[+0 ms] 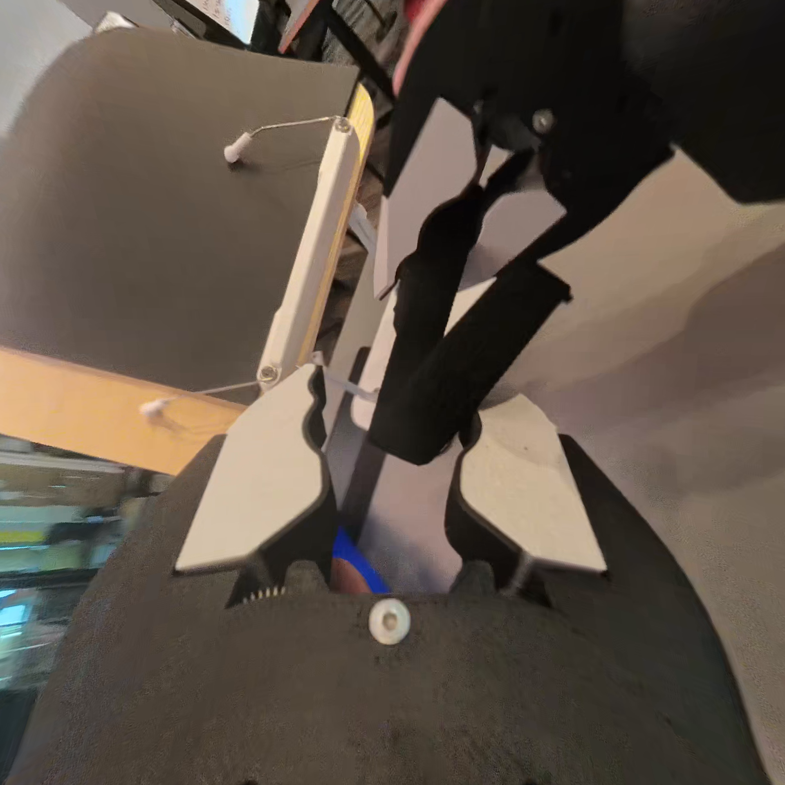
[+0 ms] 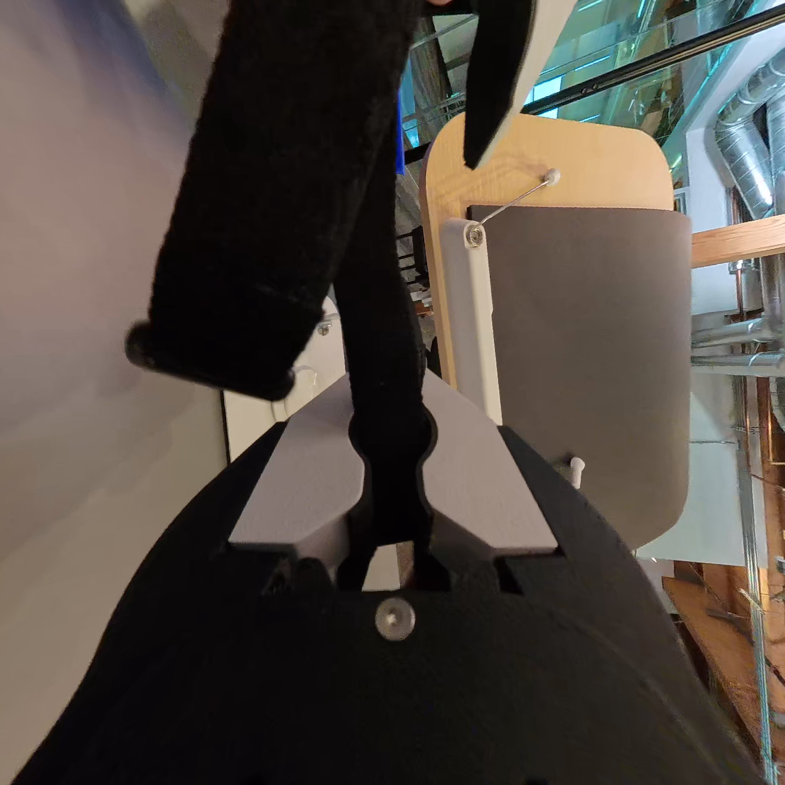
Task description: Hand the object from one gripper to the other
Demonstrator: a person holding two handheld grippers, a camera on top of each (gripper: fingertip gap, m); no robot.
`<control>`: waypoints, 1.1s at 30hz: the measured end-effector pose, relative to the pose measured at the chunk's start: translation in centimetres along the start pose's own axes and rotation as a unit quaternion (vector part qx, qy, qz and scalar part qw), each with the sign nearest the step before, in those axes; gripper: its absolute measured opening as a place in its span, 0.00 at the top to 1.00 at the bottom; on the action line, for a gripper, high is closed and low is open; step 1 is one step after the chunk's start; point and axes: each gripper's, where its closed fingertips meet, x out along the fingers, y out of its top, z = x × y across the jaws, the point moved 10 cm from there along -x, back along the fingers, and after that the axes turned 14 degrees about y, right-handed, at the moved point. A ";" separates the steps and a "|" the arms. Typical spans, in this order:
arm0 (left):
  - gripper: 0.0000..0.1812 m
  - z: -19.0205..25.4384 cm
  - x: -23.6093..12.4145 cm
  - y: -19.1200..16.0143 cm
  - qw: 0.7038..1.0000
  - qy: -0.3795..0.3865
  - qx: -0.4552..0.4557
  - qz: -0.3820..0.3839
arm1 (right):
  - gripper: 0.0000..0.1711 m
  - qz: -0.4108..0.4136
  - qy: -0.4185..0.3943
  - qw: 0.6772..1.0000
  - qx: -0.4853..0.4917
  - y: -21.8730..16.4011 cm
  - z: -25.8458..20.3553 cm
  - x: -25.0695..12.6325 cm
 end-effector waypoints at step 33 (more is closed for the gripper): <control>0.92 -0.5 0.9 -1.5 0.992 0.090 0.053 -0.075 | 0.63 0.132 0.035 0.990 0.021 1.4 1.3 -3.4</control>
